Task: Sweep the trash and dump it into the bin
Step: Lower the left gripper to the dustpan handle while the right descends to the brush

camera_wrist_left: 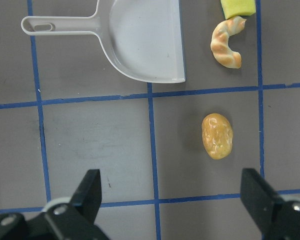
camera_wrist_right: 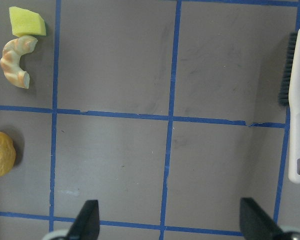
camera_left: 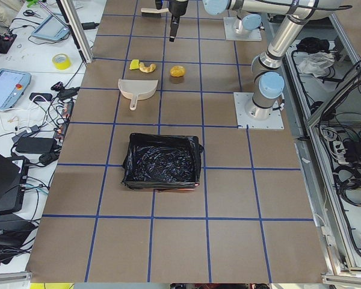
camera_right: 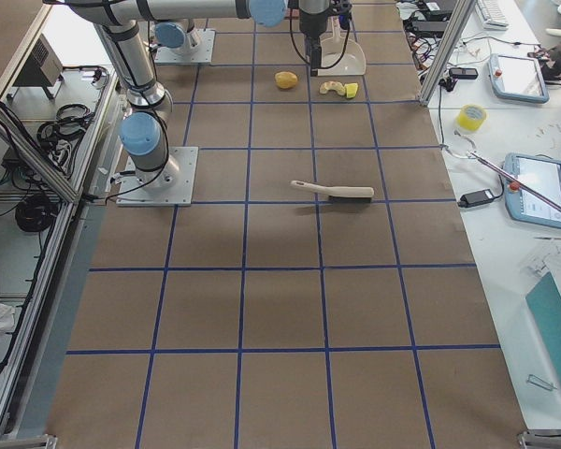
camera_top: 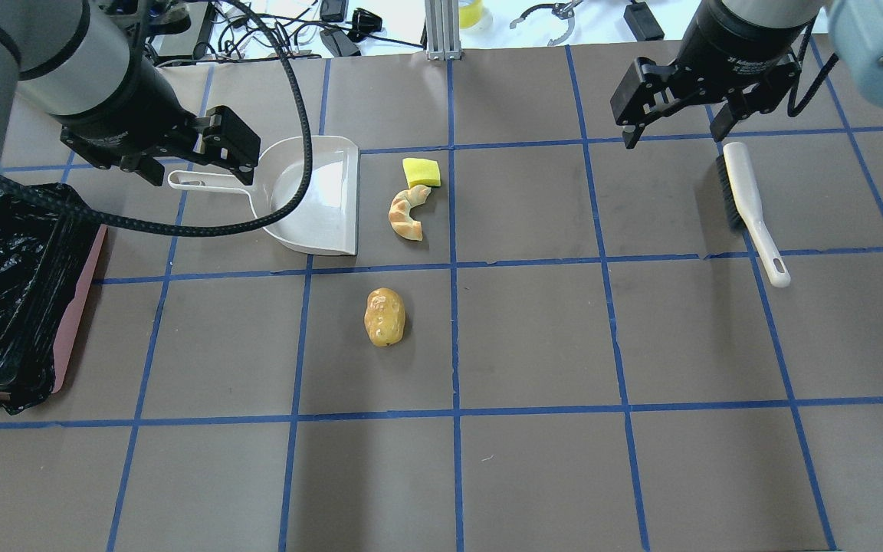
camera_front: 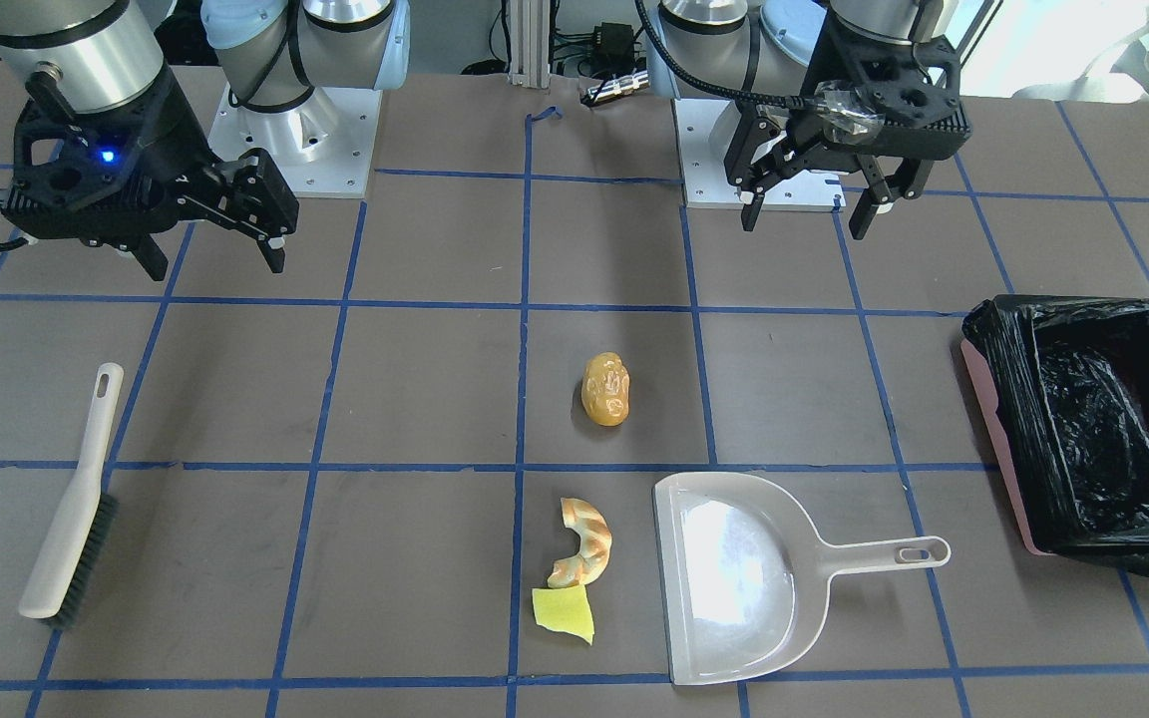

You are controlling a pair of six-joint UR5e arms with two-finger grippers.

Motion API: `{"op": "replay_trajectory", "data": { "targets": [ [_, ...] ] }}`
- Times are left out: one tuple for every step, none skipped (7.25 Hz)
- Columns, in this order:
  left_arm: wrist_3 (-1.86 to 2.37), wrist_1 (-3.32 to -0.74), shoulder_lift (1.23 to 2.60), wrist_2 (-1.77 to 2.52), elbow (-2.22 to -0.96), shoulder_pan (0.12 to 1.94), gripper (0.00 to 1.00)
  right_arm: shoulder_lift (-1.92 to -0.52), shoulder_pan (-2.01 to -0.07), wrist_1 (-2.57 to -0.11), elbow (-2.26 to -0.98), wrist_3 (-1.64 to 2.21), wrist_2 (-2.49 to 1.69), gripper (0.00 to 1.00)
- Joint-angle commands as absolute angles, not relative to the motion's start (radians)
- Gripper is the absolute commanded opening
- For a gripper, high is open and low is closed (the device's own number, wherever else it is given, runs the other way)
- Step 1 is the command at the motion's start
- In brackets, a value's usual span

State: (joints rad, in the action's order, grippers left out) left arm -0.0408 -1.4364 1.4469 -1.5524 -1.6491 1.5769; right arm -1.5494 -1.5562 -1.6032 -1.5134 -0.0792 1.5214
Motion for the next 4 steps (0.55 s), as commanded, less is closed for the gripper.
{"op": "replay_trajectory", "data": {
  "targets": [
    [-0.041, -1.445, 1.442, -1.552, -1.654, 1.572, 1.00, -1.543, -1.543, -1.624, -1.517, -0.086, 1.522, 0.99],
    [-0.040, -1.450, 1.446, -1.552, -1.654, 1.574, 1.00, -1.513, -1.508, -1.624, -1.523, -0.130, 1.525, 0.99],
    [-0.041, -1.448, 1.456, -1.552, -1.654, 1.569, 1.00, -1.503, -1.464, -1.638, -1.557, -0.168, 1.537, 0.99],
    [-0.054, -1.447, 1.466, -1.551, -1.655, 1.568, 1.00, -1.502, -1.384, -1.737, -1.619, -0.178, 1.540, 0.99]
  ]
}}
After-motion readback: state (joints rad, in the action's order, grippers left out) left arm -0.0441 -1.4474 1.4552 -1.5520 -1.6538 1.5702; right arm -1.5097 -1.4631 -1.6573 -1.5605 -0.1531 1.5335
